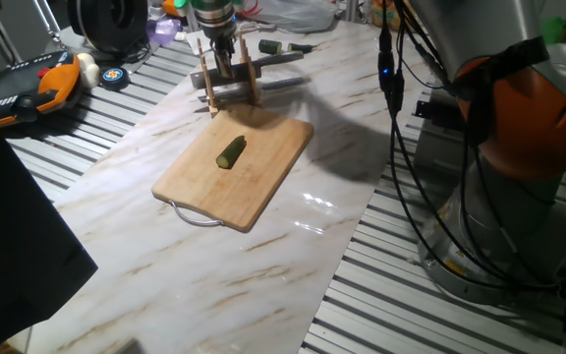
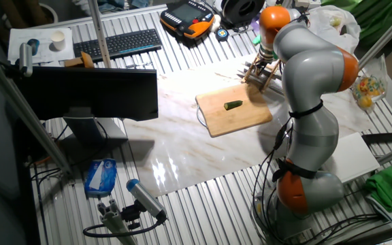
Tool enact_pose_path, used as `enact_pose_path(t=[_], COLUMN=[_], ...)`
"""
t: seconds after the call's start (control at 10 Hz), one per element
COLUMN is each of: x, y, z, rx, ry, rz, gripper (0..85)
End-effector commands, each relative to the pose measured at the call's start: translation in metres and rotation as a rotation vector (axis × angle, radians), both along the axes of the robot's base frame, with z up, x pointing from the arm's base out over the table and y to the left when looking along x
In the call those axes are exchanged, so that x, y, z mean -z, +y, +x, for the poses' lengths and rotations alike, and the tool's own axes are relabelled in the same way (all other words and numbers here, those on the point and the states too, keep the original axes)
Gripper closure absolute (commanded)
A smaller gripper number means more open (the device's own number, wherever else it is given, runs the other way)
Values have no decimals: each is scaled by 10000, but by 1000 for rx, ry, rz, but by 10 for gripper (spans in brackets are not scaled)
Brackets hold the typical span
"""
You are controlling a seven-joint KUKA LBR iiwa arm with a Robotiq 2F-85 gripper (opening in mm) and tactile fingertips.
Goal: Cut the cucumber into segments
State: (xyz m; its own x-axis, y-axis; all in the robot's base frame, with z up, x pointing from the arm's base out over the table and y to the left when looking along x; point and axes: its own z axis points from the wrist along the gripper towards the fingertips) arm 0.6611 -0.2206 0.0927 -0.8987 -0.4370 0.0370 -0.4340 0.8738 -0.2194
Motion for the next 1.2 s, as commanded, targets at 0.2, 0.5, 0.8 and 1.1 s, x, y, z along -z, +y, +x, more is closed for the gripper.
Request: enact_pose_path(t=[0.2,0.5,0.8,1.1], x=[68,130,133,129], y=[-30,-61,-64,-70], z=[27,40,36,34], rx=[2,4,6,7], ry=[10,16,27,34], rz=[11,22,25,45], gripper=[33,63,147,260])
